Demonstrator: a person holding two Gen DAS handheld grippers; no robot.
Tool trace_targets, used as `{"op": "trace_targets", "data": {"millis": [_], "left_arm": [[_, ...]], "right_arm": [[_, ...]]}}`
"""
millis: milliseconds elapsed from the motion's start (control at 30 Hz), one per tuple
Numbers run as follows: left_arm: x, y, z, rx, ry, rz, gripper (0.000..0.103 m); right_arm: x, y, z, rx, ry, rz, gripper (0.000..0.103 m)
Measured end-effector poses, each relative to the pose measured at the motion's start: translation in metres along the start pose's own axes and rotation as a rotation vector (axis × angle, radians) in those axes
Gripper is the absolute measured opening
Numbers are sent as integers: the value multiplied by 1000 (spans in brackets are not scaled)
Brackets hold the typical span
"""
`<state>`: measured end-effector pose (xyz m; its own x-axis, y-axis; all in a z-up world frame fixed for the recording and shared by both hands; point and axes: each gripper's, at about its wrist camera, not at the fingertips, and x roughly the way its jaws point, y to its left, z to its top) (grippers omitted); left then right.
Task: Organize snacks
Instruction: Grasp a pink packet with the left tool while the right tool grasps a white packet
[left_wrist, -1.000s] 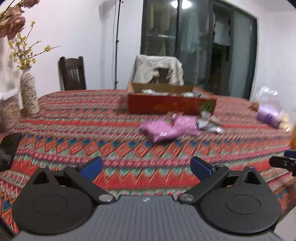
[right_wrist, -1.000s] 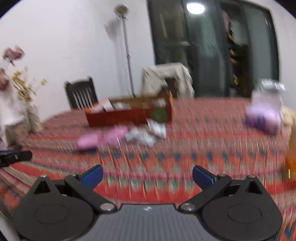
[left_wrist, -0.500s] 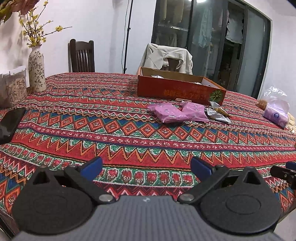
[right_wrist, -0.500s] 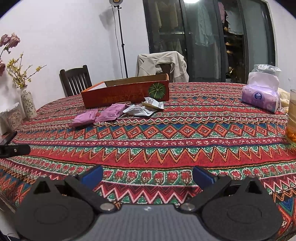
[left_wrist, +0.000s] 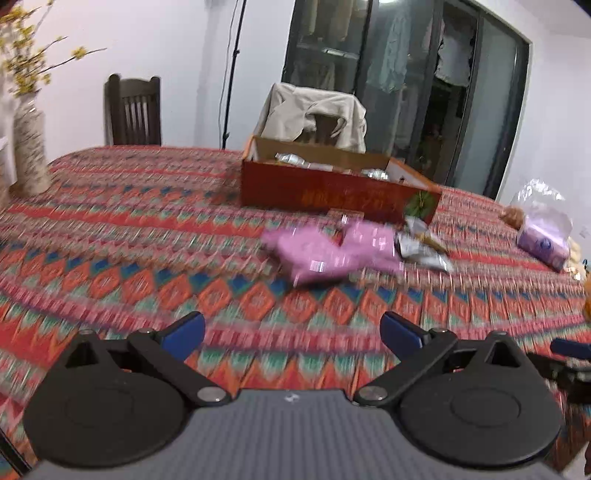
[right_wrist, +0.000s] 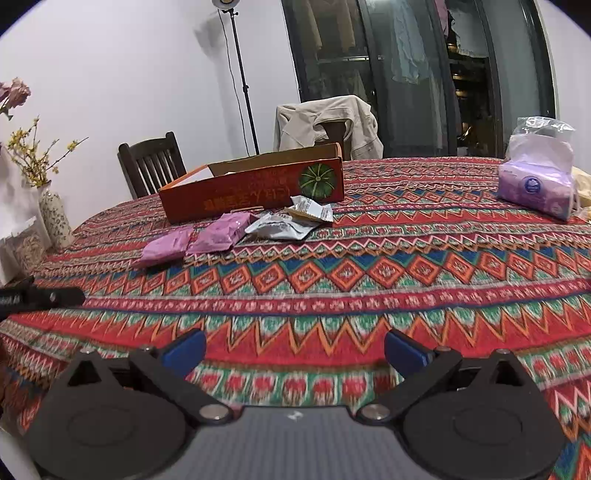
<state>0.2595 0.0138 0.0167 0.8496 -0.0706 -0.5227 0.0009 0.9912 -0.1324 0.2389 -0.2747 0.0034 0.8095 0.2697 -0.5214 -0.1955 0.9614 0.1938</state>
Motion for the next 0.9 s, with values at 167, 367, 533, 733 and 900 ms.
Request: {"op": "trace_targets", "data": {"millis": [167, 367, 533, 733, 900], "left_arm": [[56, -12, 36, -5, 32, -30, 102], [118, -11, 56, -39, 86, -41, 89], [127, -4, 46, -1, 89, -40, 85], [123, 0, 45, 23, 72, -67, 77], [120, 10, 48, 3, 55, -8, 67]], "right_arm": [[24, -2, 32, -52, -26, -9, 103], [76, -14, 82, -65, -43, 28, 96], [141, -30, 117, 8, 22, 71, 86], [208, -25, 141, -39, 72, 16, 68], [225, -23, 137, -81, 88, -25, 51]]}}
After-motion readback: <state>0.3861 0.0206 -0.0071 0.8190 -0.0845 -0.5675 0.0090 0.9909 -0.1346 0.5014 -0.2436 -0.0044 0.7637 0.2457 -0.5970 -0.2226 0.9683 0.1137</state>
